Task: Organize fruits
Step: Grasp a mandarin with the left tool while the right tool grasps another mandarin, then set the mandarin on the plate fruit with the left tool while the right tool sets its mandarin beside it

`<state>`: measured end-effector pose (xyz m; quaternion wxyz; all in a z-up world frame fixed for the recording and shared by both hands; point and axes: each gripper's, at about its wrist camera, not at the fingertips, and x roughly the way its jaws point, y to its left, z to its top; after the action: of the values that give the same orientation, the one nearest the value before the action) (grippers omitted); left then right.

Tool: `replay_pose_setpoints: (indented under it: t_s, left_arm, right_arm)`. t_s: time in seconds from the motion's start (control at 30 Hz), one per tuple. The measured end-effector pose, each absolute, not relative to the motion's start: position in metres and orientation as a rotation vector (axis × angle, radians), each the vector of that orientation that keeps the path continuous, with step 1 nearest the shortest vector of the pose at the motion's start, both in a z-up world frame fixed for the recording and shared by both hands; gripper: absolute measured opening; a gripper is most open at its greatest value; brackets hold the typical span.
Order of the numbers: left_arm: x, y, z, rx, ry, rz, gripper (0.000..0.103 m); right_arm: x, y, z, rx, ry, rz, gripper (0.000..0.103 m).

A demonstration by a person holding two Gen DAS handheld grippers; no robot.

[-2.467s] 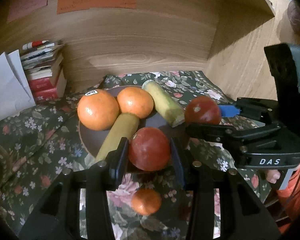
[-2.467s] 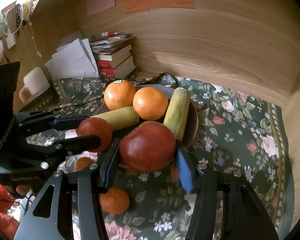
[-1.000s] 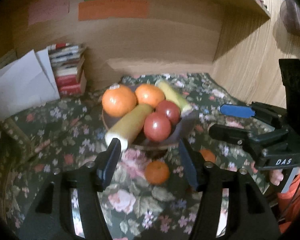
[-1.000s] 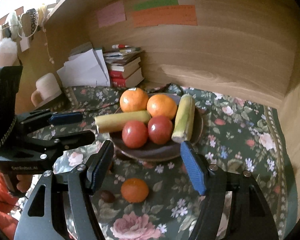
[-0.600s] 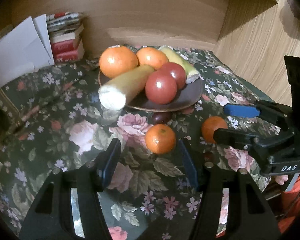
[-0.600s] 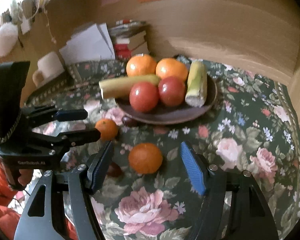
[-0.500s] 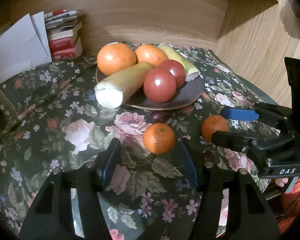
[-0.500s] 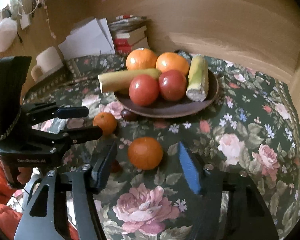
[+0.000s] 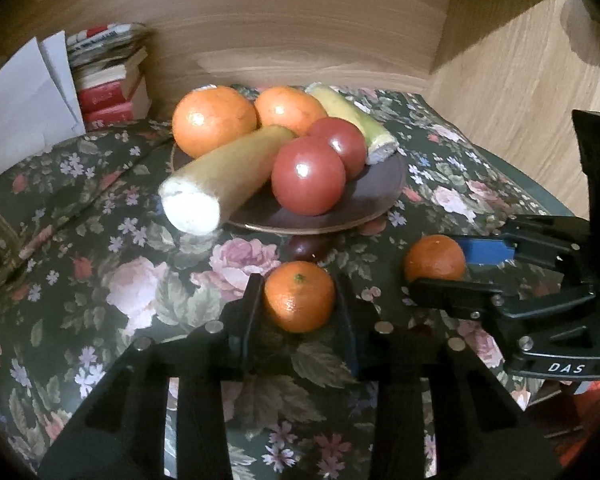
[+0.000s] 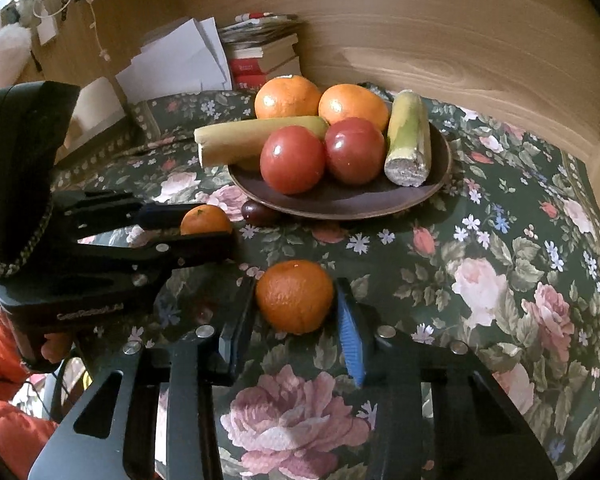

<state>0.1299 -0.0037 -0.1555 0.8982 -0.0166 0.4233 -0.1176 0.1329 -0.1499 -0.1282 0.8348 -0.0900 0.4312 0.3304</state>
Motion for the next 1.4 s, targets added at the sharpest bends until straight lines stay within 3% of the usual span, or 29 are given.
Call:
replay_pose_setpoints:
  t_s: [0.83, 1.4]
  left_arm:
    - [0.161, 0.013, -0.082, -0.059, 0.695, -0.232, 0.034]
    - [0.221, 0.011, -0.096, -0.061, 0.751, -0.255, 0.035]
  right_arm:
    - [0.174, -0.157, -0.062, -0.18, 0.73, 0.651, 0.035]
    - [0.236, -0.143, -0.074, -0.178, 0.798, 0.608, 0.036]
